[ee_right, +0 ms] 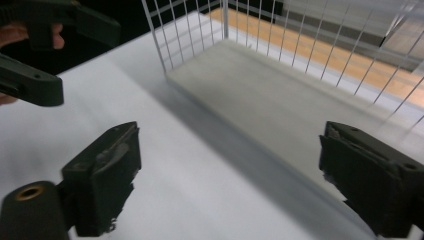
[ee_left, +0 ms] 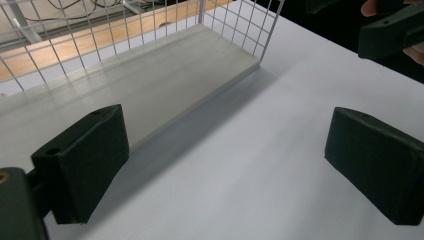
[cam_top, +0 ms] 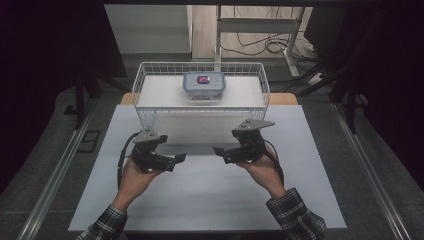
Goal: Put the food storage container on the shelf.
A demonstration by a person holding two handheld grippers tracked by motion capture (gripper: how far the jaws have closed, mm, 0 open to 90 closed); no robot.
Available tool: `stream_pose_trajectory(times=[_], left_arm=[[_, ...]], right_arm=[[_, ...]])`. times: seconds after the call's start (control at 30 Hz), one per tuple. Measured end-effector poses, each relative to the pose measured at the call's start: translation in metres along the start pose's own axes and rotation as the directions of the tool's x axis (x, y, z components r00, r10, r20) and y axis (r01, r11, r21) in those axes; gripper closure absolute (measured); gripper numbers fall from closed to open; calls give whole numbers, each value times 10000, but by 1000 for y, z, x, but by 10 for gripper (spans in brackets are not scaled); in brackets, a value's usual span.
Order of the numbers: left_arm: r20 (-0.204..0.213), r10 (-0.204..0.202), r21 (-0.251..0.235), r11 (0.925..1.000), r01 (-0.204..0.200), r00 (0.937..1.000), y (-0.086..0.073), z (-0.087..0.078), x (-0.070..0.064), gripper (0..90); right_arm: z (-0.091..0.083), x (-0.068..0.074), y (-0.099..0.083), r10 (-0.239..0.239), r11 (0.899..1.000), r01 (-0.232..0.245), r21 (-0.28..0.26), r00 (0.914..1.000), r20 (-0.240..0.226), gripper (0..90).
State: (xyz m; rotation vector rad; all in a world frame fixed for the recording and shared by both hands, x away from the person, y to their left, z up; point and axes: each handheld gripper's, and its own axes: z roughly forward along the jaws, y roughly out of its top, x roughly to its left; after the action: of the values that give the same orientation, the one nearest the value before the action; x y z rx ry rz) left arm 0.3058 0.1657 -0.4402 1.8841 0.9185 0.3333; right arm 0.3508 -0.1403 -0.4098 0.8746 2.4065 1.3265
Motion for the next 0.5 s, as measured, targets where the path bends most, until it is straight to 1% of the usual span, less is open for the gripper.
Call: stream_pose_trajectory(times=[0.13,0.23,0.3,0.33,0.4,0.5], left_arm=[[-14,-78,108,9999,78,10000,-12,2,-3,27],[-64,-124,146,9998,125,9999,-21,4,-4,24],[-26,-199,90,9998,199,9998,-27,5,-5,22],[-3,-214,170,9996,214,9998,-30,7,-5,22],[-140,-107,244,9996,110,9998,-35,9,-5,16],[-10,-124,303,9995,124,9999,-43,10,-6,5]], right_arm=[[5,4,-12,-42,9997,44,234,10000,-75,45],[7,6,-20,-85,9996,89,266,9998,-156,36],[8,7,-25,-157,9995,163,272,9996,-229,15],[9,7,-27,-160,9996,164,217,9997,-176,7],[9,8,-33,-114,9999,115,123,9999,-90,0],[10,10,-43,-29,9999,29,120,10000,10,0]])
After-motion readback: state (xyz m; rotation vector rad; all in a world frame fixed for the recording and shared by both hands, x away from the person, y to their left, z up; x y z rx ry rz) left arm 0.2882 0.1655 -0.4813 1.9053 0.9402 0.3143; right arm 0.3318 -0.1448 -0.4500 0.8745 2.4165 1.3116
